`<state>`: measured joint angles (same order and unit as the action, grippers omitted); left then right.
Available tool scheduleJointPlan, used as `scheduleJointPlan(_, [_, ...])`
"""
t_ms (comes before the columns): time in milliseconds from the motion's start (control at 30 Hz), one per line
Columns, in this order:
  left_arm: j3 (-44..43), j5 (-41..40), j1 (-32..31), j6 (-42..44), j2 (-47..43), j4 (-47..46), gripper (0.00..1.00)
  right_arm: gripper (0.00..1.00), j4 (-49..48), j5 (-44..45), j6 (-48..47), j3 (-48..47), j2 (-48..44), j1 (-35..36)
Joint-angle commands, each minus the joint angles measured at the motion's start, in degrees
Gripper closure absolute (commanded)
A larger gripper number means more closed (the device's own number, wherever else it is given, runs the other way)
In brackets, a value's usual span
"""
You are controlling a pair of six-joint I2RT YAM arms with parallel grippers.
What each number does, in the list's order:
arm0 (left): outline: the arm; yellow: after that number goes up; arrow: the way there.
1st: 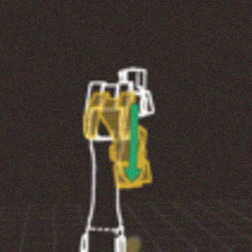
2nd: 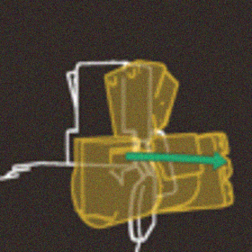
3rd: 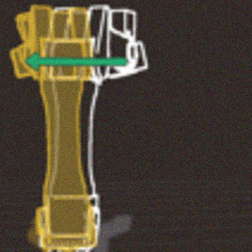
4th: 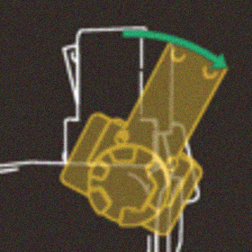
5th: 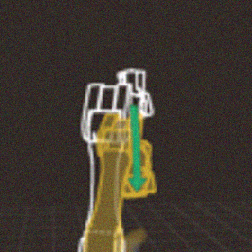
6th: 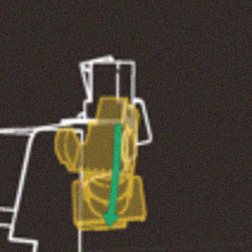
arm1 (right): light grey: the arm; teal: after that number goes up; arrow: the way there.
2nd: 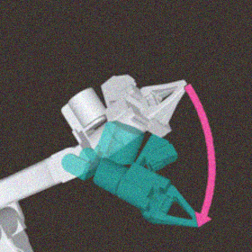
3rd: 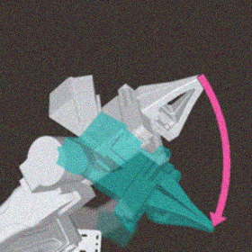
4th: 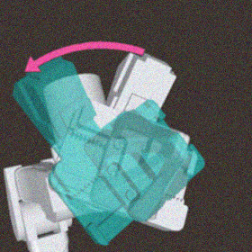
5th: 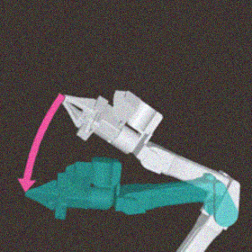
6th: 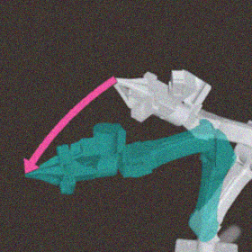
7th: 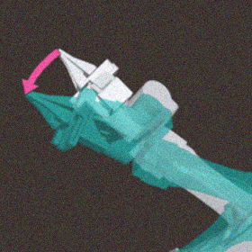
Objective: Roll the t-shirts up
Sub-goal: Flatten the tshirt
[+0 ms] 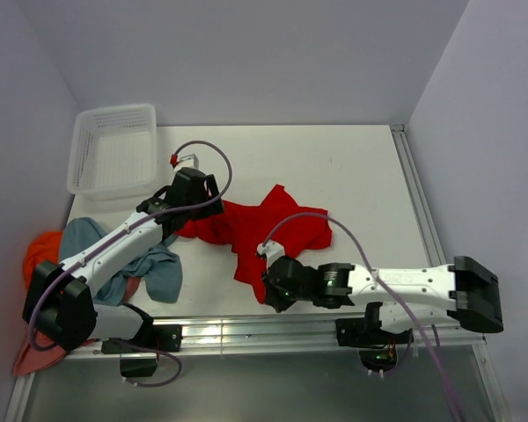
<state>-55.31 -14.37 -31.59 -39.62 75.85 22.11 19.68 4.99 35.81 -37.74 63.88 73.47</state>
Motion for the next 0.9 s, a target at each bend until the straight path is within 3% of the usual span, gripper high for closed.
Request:
scheduleJointPlan(0, [-2.08, -0.75, -0.48, 0.94, -0.80, -0.14, 0.21, 1.00, -2.90, 2.55, 3.47, 0.82, 4.92, 4.56])
scheduleJointPlan(33, [-2.17, -0.75, -0.66, 0.94, -0.62, -0.05, 0.21, 0.98, -3.42, 3.35, 4.00, 0.82, 6.25, 5.62])
scheduleJointPlan(67, [-2.26, -0.92, -0.75, 0.94, -0.62, -0.05, 0.21, 0.81, -3.34, 3.88, 4.18, 0.73, 7.13, 7.11])
scheduleJointPlan(167, [-2.43, -1.10, -1.01, 1.12, -0.45, 0.13, 0.21, 0.52, -1.93, 7.39, 4.97, -0.41, 9.68, 8.52])
scheduleJointPlan(400, [-2.26, -1.98, -1.19, 1.12, -0.71, 0.57, 0.21, 0.38, -0.43, 11.70, 4.62, -3.39, 11.27, 9.23])
scheduleJointPlan(867, [-1.91, -3.47, -1.28, 1.56, -0.97, 1.44, 0.21, 0.38, 2.64, 18.12, 4.88, -12.79, 25.59, 9.41])
